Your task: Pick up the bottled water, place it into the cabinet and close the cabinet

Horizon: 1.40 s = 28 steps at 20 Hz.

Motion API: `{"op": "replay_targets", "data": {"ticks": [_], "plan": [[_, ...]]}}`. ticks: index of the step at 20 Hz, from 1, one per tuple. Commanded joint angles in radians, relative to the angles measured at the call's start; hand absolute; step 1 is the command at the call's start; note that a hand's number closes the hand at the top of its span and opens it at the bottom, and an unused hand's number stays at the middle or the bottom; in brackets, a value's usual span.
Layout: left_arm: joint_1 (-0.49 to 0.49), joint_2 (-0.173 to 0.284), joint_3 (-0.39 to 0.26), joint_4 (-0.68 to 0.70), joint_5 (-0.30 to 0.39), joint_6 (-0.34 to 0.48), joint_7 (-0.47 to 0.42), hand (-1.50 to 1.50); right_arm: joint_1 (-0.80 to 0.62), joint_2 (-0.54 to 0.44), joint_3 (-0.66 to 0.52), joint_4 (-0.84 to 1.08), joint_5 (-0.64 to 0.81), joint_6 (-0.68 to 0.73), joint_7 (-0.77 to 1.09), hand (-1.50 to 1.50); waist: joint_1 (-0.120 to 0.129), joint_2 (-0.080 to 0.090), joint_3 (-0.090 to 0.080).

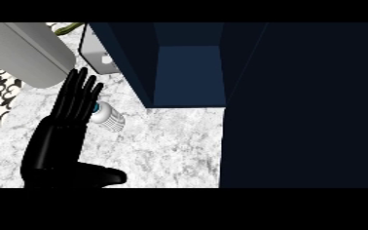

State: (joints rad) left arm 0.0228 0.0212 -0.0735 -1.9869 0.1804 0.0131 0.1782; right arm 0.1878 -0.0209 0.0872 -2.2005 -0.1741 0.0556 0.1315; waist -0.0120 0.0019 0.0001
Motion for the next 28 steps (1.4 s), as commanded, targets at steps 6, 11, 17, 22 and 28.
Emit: {"op": "replay_targets", "data": {"ticks": [6,11,17,22,28], "plan": [[0.159,0.025,0.024,-0.086,0.116,-0.036,0.08,-1.5,0.191,-0.009,-0.01,-0.068,-0.136,0.063,0.005,-1.5,0.011,-0.004,0.0],[0.13,-0.001,-0.01,-0.126,0.077,0.01,0.129,-1.5,0.323,0.011,0.069,-0.106,-0.11,0.102,-0.059,-1.5,0.007,-0.004,0.0],[0.267,0.025,0.035,-0.087,0.123,-0.093,0.019,-1.5,0.332,0.015,0.107,-0.005,-0.04,0.12,-0.164,-1.5,0.011,-0.004,0.0],[0.235,0.044,0.114,-0.011,0.157,-0.15,-0.052,-1.5,0.316,0.001,0.101,-0.074,-0.065,0.104,-0.118,-1.5,0.01,-0.003,0.0],[0.27,0.028,0.124,-0.051,0.158,-0.144,-0.047,-1.5,0.305,-0.013,0.086,-0.122,-0.088,0.082,-0.061,-1.5,0.012,-0.003,0.0]]}}
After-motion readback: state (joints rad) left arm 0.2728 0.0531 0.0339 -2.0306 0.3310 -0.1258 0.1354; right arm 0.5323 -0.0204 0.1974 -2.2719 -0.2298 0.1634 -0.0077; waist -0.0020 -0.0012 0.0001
